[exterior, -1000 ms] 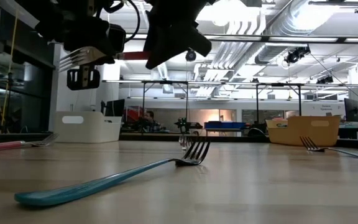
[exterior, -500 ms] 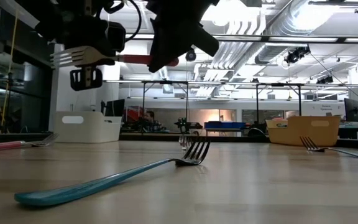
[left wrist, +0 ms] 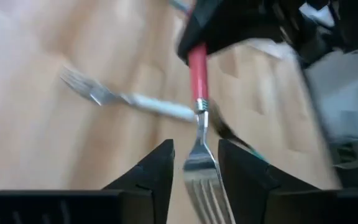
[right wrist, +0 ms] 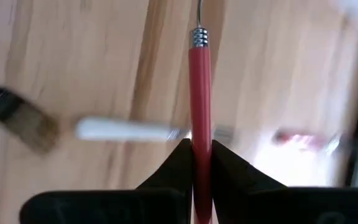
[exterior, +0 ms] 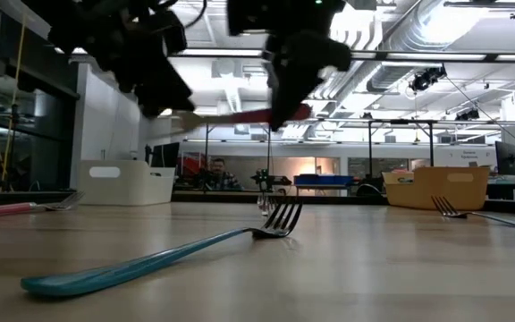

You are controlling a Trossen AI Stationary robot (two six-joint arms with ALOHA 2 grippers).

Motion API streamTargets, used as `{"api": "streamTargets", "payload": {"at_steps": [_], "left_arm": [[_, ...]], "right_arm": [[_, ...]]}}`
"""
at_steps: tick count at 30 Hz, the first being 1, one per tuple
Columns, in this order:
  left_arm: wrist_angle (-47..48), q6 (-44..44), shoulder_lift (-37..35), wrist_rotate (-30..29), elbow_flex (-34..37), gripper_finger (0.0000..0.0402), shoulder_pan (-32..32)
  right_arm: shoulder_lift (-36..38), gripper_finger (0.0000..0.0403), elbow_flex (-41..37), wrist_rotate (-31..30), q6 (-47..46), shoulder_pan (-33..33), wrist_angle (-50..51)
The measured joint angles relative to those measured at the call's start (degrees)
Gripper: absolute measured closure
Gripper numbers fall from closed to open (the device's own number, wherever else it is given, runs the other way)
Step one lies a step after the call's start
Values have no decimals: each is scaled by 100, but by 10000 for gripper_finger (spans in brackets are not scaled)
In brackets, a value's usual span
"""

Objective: Sort silverware by color (type)
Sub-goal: Put the bottom left light red fork into the transparent bin

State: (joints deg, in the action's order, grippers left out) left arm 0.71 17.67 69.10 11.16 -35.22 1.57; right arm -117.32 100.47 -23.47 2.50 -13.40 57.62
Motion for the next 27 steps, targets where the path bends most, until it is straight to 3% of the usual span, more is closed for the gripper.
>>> {"api": "streamTargets", "payload": {"at_steps": [4, 15, 22, 27], "left_arm": [[-588, -825, -2, -685, 0, 274, -184], [-1434, -1861, -2, -1493, 0, 273, -724], [-1595, -1881, 21, -1649, 0, 273, -880], [-1792, -1880, 192, -1681, 0, 273, -953]], "right_arm": [[112, 377, 0, 455, -1760, -142, 1053], [937, 377, 0, 1458, -6597, -1436, 3029], [1096, 377, -16, 1581, -8552, -2422, 3239], [1340, 377, -804, 1924, -9970, -3077, 3229]]}}
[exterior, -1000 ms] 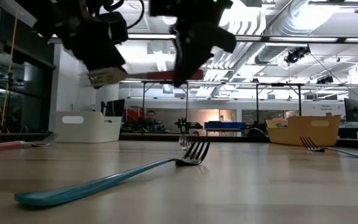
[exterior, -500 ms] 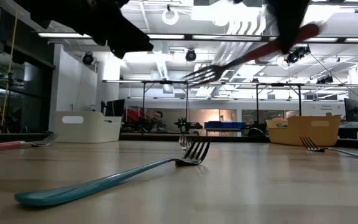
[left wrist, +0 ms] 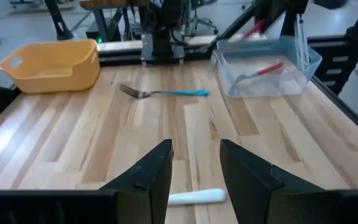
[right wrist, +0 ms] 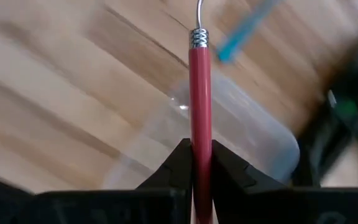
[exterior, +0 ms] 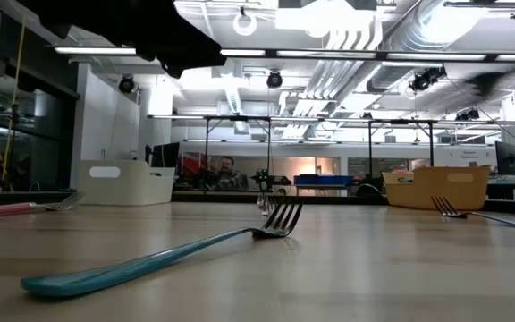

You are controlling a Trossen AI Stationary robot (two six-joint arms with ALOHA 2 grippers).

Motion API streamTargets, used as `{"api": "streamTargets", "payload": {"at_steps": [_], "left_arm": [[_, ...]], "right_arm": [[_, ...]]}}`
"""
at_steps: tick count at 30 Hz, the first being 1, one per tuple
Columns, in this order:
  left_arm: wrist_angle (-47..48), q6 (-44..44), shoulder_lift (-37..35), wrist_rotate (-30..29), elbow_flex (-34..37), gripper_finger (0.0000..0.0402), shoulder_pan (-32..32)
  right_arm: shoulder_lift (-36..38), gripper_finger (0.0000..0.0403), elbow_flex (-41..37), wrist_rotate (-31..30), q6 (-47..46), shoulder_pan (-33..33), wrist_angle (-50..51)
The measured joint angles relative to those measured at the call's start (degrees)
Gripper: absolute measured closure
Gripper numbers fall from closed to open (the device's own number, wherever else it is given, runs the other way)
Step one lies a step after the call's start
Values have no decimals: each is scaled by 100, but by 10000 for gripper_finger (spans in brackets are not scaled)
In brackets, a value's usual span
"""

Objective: Sort silverware by color (type)
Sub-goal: Put the bottom left light red fork into the transparent bin

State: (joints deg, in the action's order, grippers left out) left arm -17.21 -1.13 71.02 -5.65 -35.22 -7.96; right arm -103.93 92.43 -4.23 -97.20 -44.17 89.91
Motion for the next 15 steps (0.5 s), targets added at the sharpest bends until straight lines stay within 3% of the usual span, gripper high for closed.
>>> {"api": "streamTargets", "payload": {"at_steps": [3, 9, 12, 15], "left_arm": [[-84, 85, 157, 2, 0, 273, -47], [-132, 149, 350, -119, 2, 273, -283], [-232, 151, 416, -304, 2, 273, -442], [-294, 149, 427, -432, 2, 273, -568]], "right_arm": [[332, 377, -568, 323, -1090, -518, -254], [781, 377, -1142, 206, -3147, -1726, -1138], [772, 377, -1336, 384, -3240, -1928, -1723], [728, 377, -1649, 191, -3141, -1792, -2102]]}}
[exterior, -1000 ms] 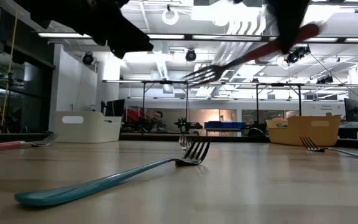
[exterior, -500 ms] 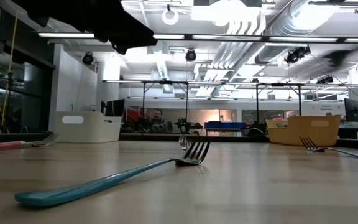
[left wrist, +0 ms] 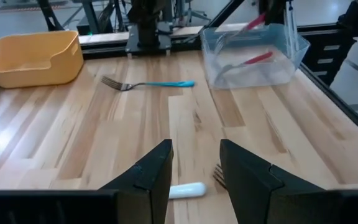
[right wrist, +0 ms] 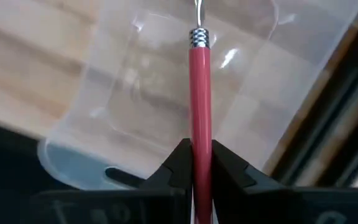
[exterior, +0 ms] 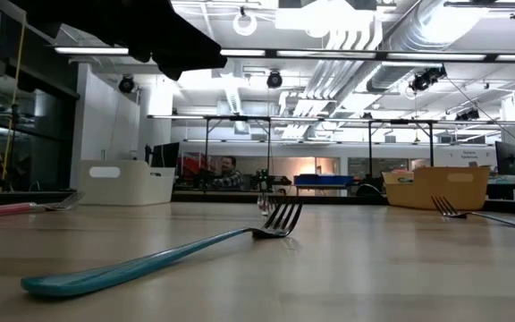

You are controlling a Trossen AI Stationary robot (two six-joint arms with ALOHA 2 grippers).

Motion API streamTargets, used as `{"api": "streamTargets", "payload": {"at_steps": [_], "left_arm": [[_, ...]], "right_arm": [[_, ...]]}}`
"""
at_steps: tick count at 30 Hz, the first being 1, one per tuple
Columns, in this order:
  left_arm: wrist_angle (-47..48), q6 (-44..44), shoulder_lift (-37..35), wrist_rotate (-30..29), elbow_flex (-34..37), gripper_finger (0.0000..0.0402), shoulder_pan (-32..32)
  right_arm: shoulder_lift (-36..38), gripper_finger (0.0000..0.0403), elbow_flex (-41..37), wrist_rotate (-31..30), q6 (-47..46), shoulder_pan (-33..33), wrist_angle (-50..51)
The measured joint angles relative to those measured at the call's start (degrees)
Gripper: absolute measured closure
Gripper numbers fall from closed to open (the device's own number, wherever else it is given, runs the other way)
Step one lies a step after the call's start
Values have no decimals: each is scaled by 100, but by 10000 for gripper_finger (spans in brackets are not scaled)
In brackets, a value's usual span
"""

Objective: Sort silverware by color (type)
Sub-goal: Put the bottom left light red fork into the transparent bin, then put the top blue fork into the white bin

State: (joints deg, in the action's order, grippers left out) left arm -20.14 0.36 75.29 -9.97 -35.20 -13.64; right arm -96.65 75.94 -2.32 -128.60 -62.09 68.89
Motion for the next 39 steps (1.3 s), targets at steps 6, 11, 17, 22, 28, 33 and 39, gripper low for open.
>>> {"api": "streamTargets", "payload": {"at_steps": [6, 11, 17, 22, 28, 33, 39], "left_arm": [[10, 25, -2, -232, 0, 273, -166], [24, 39, -2, -270, 0, 273, -241], [22, 44, -2, -285, 0, 273, -257], [20, 44, -1, -287, 0, 273, -257], [27, 44, 0, -287, 0, 273, -257], [51, 35, -2, -287, 0, 273, -257], [57, -9, -2, -286, 0, 273, -261]], "right_arm": [[-7, 377, -481, 244, -74, 53, -349], [-7, 369, -561, 234, -51, 59, -597], [-5, 357, -561, 235, -31, 62, -481], [-5, 311, -561, 234, 152, 117, -461], [21, 263, -561, 259, 655, 315, -465], [127, 274, -559, 292, 1213, 507, -470], [143, 364, -557, -46, 2356, 802, -509]]}}
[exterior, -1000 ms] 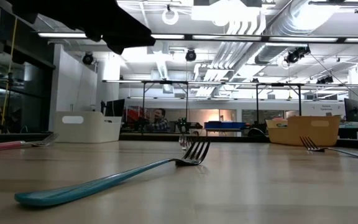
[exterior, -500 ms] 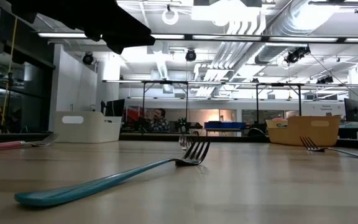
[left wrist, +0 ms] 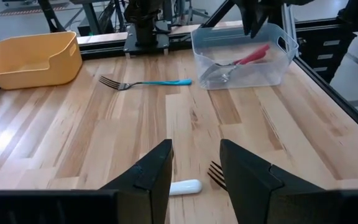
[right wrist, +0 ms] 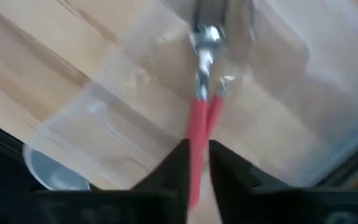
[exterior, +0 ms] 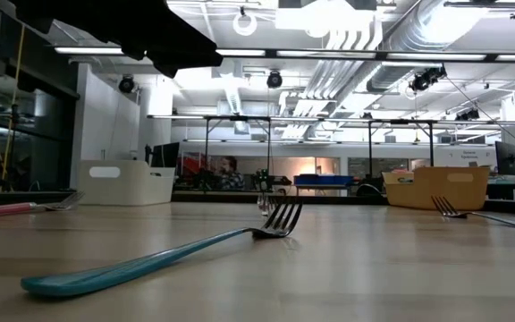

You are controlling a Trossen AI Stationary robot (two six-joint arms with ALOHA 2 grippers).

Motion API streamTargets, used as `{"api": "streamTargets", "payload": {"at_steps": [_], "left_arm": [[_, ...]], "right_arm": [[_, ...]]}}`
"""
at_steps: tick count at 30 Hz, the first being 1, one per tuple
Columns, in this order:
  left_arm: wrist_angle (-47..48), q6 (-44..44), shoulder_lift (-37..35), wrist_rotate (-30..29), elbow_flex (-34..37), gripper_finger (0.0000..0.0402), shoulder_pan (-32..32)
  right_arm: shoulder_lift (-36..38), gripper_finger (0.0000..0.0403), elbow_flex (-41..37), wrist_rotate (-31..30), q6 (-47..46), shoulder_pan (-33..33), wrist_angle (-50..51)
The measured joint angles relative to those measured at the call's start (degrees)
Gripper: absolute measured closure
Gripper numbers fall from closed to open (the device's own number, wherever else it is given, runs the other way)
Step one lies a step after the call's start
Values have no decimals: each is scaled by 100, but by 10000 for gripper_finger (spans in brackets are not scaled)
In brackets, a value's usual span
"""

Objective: Sort silverware by color (type)
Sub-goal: Put the top blue fork into the white bin

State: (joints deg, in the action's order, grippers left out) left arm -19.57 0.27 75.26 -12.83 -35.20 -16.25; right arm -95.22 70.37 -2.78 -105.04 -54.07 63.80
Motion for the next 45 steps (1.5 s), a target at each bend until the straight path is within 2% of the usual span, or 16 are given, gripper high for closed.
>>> {"api": "streamTargets", "payload": {"at_steps": [3, 6, 9, 14, 19, 22, 25, 28, 33, 38, 41, 45], "left_arm": [[-3, -28, 0, -2, 0, 273, -32], [-51, -42, 32, -1, 0, 273, -88], [-222, -52, 167, -1, 0, 273, -151], [-945, -82, 623, -1, -2, 279, -160], [-1686, -302, 1135, -1, -2, 316, -118], [-1772, -303, 1222, 1, -2, 346, -60], [-1786, -301, 1220, -1, -2, 374, -52], [-1786, -301, 1209, 1, -2, 396, -55], [-1940, -221, 1200, 1, 155, 398, -63], [-3011, 83, 1202, -40, 856, 400, -37], [-3465, 376, 1202, -161, 1257, 401, -22], [-3562, 515, 1163, -519, 1528, 401, -16]], "right_arm": [[0, 395, 0, -444, 839, 168, -83], [0, 390, 0, -815, 1771, 378, -184], [0, 400, 0, -1162, 2829, 661, -303], [0, 402, 0, -1602, 4650, 1309, -562], [0, 402, 0, -1826, 6588, 2131, -1109], [0, 402, 0, -1844, 7729, 2687, -1687], [0, 402, -2, -1742, 8710, 3210, -2297], [2, 402, -276, -1382, 9509, 3686, -3307], [-2, 403, -1176, -865, 10151, 4235, -5008], [24, 403, -2052, -504, 10227, 4605, -6535], [26, 403, -2374, -437, 10159, 4774, -6964], [26, 403, -2552, -425, 10243, 5021, -7204]]}}
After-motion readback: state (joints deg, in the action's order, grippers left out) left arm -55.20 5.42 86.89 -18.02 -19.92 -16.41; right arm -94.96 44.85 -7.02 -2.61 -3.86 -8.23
